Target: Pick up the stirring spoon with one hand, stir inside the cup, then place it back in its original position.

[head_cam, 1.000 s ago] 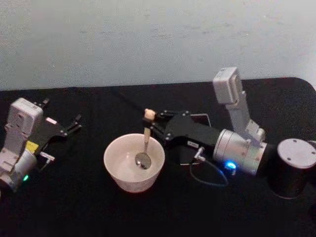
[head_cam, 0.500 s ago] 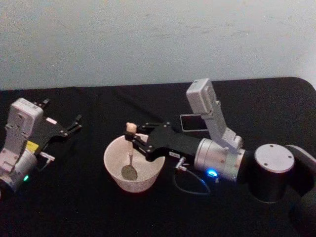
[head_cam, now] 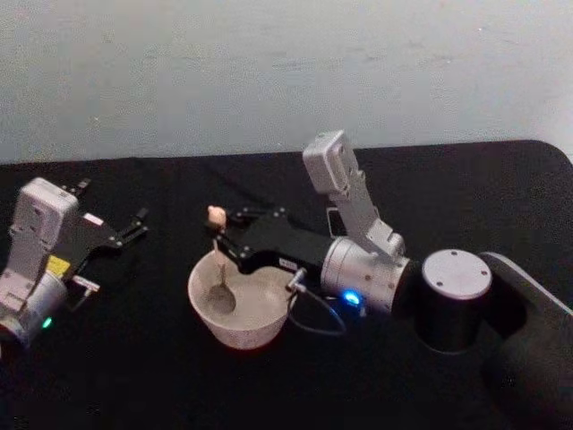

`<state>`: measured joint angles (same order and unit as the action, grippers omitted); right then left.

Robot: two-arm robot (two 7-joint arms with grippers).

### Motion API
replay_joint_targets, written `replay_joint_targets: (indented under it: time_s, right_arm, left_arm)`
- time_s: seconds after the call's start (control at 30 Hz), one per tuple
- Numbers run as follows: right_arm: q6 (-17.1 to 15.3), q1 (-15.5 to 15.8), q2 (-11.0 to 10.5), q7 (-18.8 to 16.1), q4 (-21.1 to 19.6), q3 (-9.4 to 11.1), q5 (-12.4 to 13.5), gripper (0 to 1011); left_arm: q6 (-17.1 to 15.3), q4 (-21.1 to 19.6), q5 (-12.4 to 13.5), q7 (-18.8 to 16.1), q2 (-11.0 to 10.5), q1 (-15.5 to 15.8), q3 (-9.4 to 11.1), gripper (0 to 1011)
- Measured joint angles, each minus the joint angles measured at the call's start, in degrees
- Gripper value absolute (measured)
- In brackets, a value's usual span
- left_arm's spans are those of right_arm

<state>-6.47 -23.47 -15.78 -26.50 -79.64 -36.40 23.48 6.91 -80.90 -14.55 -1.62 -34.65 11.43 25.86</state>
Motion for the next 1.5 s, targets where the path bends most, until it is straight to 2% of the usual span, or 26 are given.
replay_joint_targets:
  time_s: [0.17,0.37,0.5,0.67,0.83,1.03,1.13,1.5]
  right_arm:
    - [0.2,-1.4,1.7,0.9,2.6,1.3,-0.8,212]
    - [-0.1,-1.7,1.7,1.1,3.4,2.7,-1.2,212]
    - [-1.0,-1.5,0.7,0.9,2.8,3.8,-1.1,212]
    - [-2.5,-0.4,-1.1,0.1,0.7,5.4,0.2,212]
    - [-5.3,1.5,-4.2,-1.8,-3.6,6.5,3.0,211]
    - [-6.3,3.4,-7.3,-4.0,-7.6,6.0,5.1,212]
    - [-6.4,3.9,-8.1,-4.6,-8.5,5.2,5.4,212]
    - [-6.6,3.5,-8.1,-4.9,-9.4,2.1,6.4,212]
  left_arm:
    - [0.0,0.0,0.0,0.0,0.0,0.0,0.0,1001]
    - [0.0,0.0,0.0,0.0,0.0,0.0,0.0,1001]
    - [0.0,0.0,0.0,0.0,0.0,0.0,0.0,1001]
    - [0.0,0.0,0.0,0.0,0.0,0.0,0.0,1001]
    - [0.0,0.0,0.0,0.0,0.0,0.0,0.0,1001]
    - [0.0,0.0,0.0,0.0,0.0,0.0,0.0,1001]
    - [0.0,0.0,0.0,0.0,0.0,0.0,0.0,1001]
    - [0.0,0.0,0.0,0.0,0.0,0.0,0.0,1001]
